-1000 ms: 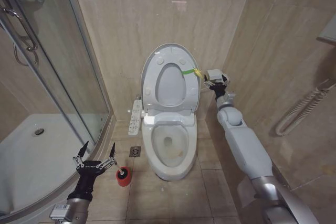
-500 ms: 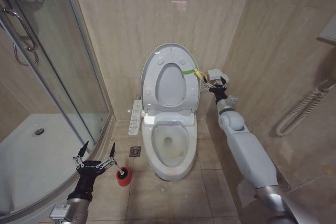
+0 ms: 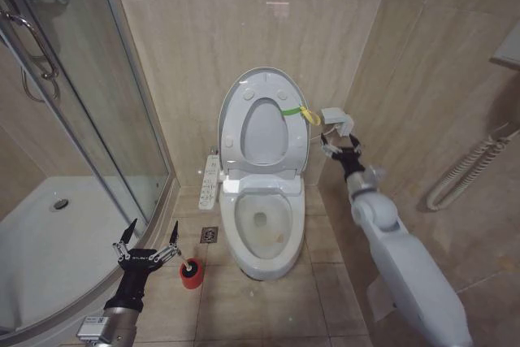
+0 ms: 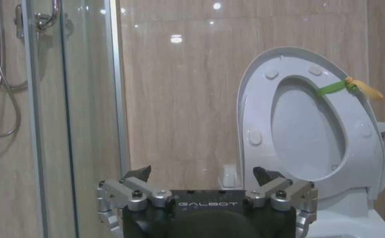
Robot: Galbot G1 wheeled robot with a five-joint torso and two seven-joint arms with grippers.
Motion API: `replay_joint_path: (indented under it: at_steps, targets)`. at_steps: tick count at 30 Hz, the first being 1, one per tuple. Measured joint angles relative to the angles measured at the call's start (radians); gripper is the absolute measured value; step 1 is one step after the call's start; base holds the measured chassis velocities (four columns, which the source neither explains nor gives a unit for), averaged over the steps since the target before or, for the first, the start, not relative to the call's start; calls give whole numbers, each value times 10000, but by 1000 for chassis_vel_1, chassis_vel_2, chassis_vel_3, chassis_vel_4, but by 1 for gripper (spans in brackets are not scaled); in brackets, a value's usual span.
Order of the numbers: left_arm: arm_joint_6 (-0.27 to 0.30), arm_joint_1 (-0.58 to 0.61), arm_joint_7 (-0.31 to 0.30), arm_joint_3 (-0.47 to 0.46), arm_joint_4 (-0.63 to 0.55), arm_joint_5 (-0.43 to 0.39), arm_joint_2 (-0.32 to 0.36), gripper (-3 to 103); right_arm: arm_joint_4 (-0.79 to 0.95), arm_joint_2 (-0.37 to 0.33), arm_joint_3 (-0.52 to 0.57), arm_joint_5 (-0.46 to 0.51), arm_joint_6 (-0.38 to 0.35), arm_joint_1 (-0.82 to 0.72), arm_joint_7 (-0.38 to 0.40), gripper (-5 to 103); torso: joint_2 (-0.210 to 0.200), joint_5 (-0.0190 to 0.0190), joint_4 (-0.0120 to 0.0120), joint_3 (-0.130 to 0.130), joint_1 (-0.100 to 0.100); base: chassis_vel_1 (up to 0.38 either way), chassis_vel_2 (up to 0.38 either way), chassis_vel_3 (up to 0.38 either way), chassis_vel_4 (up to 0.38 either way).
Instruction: Open the toilet lid, clean the toilet bowl with a toilet brush, close the toilet lid, and flush.
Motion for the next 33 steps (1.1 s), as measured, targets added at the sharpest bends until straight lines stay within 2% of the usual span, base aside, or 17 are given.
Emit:
replay_joint_path:
  at_steps: [3,7,16,19,24,33]
  targets:
    - [0,1,0,1,0,0,0,100,1066,132,259,-109,75,-1199,151,100,0,-1,2,0,-1,0,0,0,0]
    - [0,0,0,1,0,0,0,100,1701,228,450,-348,207,-1952,209,100,0,-3,3,-1,0,0,0,0,0]
    - [0,1,0,1,0,0,0,100,2404,453,698,-859,393,-3349,412,100,0,-2,3,0,0,0,0,0,0]
    - [0,0,0,0,0,0,0,100,2745,545,670,-1404,469,-4058,456,100,1,-2,0,-1,-1,0,0,0,0]
    - [0,1,0,1,0,0,0,100,3077,688,689,-1836,460,-4440,495,100,1,-3,3,-1,0,0,0,0,0]
    - [0,0,0,1,0,0,0,100,3387,983,733,-1888,305,-4836,813,100,0,-2,3,0,1,0,0,0,0]
